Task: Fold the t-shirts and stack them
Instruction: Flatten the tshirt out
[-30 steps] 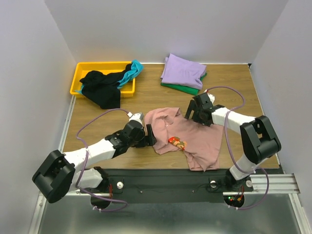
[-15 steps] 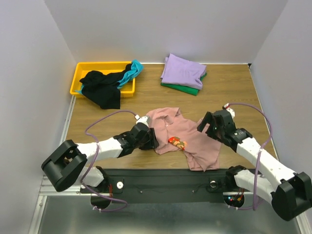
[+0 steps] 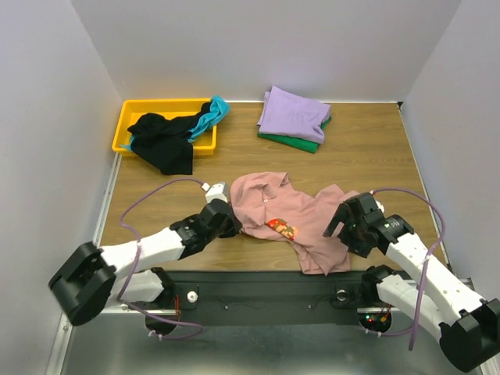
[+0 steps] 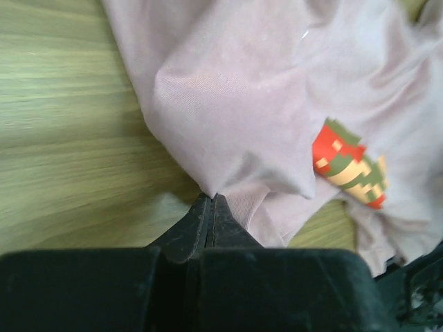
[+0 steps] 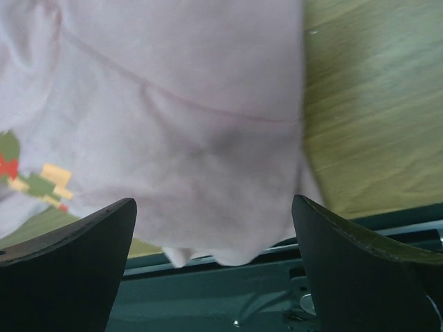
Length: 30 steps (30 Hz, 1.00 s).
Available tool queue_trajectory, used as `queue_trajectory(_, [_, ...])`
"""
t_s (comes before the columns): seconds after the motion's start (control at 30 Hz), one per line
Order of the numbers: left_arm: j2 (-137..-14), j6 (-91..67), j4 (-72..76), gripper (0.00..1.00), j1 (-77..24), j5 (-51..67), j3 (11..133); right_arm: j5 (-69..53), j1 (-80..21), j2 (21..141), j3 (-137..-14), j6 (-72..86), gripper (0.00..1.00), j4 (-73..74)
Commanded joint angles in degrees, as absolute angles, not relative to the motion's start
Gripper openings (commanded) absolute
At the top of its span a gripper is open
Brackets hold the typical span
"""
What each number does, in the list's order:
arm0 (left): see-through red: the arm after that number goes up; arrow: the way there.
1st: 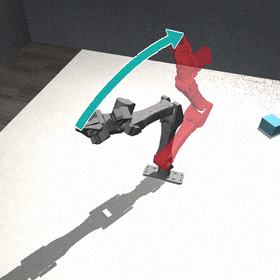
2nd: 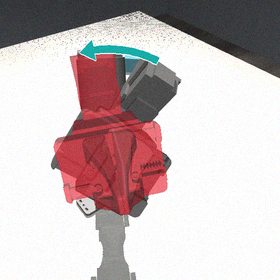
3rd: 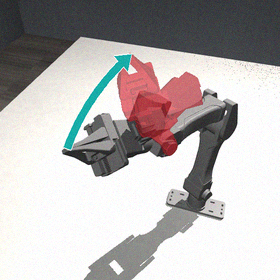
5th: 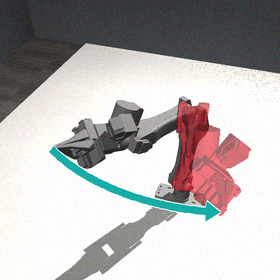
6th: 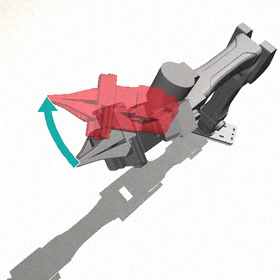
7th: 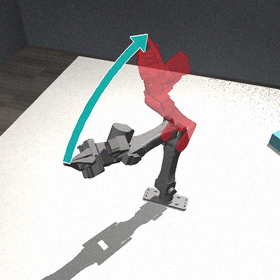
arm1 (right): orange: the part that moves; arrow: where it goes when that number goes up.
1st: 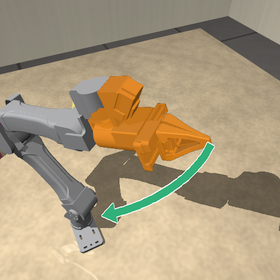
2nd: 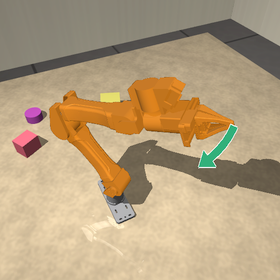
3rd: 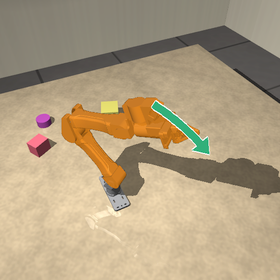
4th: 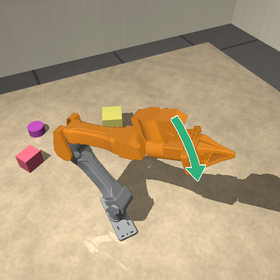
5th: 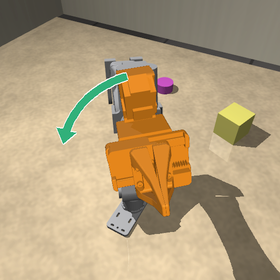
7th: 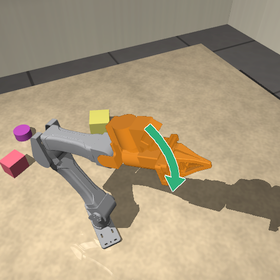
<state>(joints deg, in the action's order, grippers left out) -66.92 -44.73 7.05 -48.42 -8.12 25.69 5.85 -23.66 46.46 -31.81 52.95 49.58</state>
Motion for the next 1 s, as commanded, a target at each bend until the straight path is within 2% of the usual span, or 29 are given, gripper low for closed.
queue_trajectory(0.0, [-58.98,-47.9,0.11,0.0,-48.25,-17.66,23.56,11.85,-23.56,46.49,-34.63,55.45,1.0,55.2])
queue_trajectory(0.13, [-56.69,-49.56,-4.47,0.0,-47.99,-20.29,23.55,16.52,-23.64,48.69,-35.15,57.83,0.98,53.79])
queue_trajectory(0.3, [-55.55,-49.83,-7.47,0.0,-47.81,-21.36,23.82,15.64,-23.64,52.37,-34.55,55.21,0.94,40.09])
queue_trajectory(0.4, [-54.93,-50.45,-8.35,0.0,-47.81,-21.53,24.08,20.8,-23.64,59.31,-35.42,54.93,0.85,39.11])
queue_trajectory(0.43, [-54.76,-50.54,-8.09,0.0,-47.81,-21.53,24.0,22.05,-23.64,60.63,-35.59,55.28,0.76,38.76])
queue_trajectory(0.47, [-54.41,-50.54,-7.65,0.0,-47.9,-21.19,23.65,23.19,-23.56,63.25,-35.16,55.46,0.73,37.37])
queue_trajectory(0.7, [-55.72,-50.36,-6.94,0.0,-47.81,-20.65,24.26,20.57,-23.55,69.34,-32.7,52.65,0.67,24.97])
queue_trajectory(0.8, [-55.72,-50.54,-6.77,0.0,-47.81,-20.48,24.0,21.88,-23.55,71.09,-32.0,52.56,0.56,22.86])
queue_trajectory(0.83, [-55.64,-50.62,-6.68,0.0,-47.81,-20.48,23.91,22.32,-23.55,71.63,-31.73,52.47,0.47,22.42])
queue_trajectory(0.9, [-55.55,-50.63,-6.42,0.0,-47.81,-20.65,23.91,23.63,-23.64,72.86,-31.29,52.56,0.42,21.36])
queue_trajectory(0.97, [-55.28,-50.54,-6.42,0.0,-47.81,-21.09,24.17,25.39,-23.55,75.23,-31.02,53.26,0.28,20.4])
